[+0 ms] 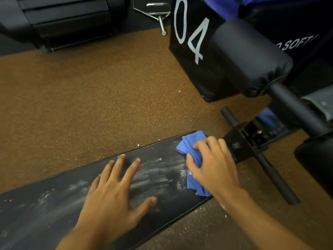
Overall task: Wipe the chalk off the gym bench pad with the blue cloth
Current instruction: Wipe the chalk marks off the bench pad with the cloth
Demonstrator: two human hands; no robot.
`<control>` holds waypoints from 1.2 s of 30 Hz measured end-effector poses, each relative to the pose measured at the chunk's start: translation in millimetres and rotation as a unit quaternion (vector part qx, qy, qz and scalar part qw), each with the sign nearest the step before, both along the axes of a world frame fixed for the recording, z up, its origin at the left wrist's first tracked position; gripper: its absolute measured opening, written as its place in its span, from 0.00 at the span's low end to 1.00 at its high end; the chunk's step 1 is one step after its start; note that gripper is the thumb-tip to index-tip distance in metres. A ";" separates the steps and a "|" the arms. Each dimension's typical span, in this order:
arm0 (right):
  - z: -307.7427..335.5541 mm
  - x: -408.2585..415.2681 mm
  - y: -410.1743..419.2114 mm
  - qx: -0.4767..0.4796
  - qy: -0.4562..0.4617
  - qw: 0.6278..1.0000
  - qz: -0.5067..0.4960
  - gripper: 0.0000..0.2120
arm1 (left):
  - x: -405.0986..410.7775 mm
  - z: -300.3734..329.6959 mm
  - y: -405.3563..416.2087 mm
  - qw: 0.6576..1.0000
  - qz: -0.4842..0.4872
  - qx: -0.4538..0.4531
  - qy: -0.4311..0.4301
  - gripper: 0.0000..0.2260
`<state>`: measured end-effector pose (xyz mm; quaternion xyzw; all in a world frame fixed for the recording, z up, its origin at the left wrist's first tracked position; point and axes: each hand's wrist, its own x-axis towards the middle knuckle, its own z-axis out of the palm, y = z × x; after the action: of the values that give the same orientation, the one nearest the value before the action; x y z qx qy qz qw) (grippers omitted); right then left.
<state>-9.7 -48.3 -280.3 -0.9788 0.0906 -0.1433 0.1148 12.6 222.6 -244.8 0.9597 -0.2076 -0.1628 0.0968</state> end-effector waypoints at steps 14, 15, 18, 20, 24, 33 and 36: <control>-30.3 5.2 2.9 -0.043 0.151 0.985 0.077 0.29 | -1.2 -30.9 7.5 0.998 -0.006 0.057 -0.009 0.49; -30.2 8.4 2.6 -0.045 0.154 0.984 0.074 0.29 | -1.2 -32.0 6.6 0.998 -0.005 0.056 -0.012 0.49; -30.6 21.4 2.4 -0.049 0.160 0.984 0.060 0.28 | -2.0 -34.8 5.3 0.998 -0.004 0.060 -0.019 0.50; -31.1 27.3 4.4 -0.048 0.157 0.985 0.047 0.28 | -2.1 -36.4 5.5 0.998 -0.006 0.061 -0.024 0.50; -32.6 -0.7 -3.2 -0.052 0.148 0.985 0.070 0.28 | -2.7 -35.8 5.3 0.998 -0.004 0.063 -0.024 0.50; -33.8 40.1 -3.1 -0.027 0.166 0.986 -0.014 0.30 | -1.7 -41.5 4.6 0.998 -0.003 0.052 -0.040 0.50; -30.0 13.8 -6.1 -0.060 0.164 0.982 0.074 0.29 | -2.3 -41.8 5.7 0.998 -0.002 0.046 -0.039 0.50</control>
<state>4.0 -54.4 -310.3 -0.9982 0.0270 0.0225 0.0493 10.2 228.3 -286.6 0.9682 -0.2057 -0.1353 0.0436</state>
